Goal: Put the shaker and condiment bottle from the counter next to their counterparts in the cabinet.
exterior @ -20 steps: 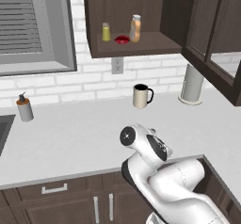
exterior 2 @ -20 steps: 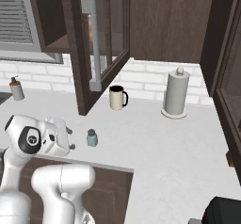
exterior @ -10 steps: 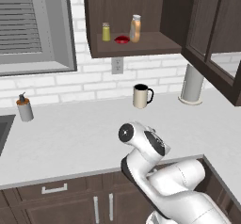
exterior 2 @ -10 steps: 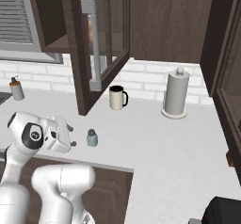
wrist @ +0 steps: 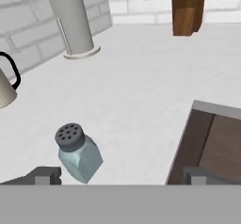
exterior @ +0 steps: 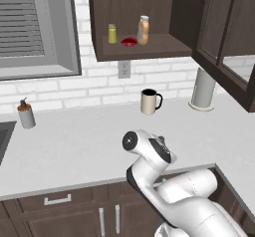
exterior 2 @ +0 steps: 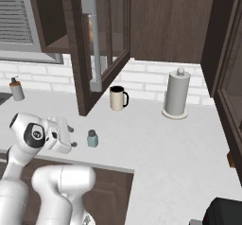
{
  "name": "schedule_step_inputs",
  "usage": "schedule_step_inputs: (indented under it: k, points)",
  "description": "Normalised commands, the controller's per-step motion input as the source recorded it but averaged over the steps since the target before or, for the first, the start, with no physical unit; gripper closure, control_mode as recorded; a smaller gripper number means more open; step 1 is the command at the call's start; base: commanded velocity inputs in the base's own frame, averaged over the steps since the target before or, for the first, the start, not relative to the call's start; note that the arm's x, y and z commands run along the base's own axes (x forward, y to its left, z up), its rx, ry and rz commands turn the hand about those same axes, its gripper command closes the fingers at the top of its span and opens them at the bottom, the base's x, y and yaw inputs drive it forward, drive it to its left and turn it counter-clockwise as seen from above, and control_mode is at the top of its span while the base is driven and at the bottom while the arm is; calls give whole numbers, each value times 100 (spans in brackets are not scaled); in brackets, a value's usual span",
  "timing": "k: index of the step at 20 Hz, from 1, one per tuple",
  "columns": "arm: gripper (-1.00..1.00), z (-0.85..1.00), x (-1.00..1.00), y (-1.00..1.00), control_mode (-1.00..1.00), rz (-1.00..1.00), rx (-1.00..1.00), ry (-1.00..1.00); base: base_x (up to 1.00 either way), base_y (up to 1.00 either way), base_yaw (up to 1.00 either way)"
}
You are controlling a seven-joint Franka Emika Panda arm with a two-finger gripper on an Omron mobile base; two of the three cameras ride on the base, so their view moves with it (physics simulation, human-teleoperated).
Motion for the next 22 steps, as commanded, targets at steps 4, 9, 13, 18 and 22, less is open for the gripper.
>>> schedule_step_inputs:
  k: [4, 9, 13, 18, 22]
  points:
    - [-100, -18, 17, 0, -100, 0, -1, 0, 0, 0, 0]
    - [-100, -15, 18, -4, -100, 0, 0, 0, 0, 0, 0]
    - [-100, -15, 23, -9, -100, 0, 0, 0, 0, 0, 0]
    - [-100, -18, 25, -11, -100, 0, 0, 0, 0, 0, 0]
    - [-100, -23, 27, -9, -100, 0, 0, 0, 0, 0, 0]
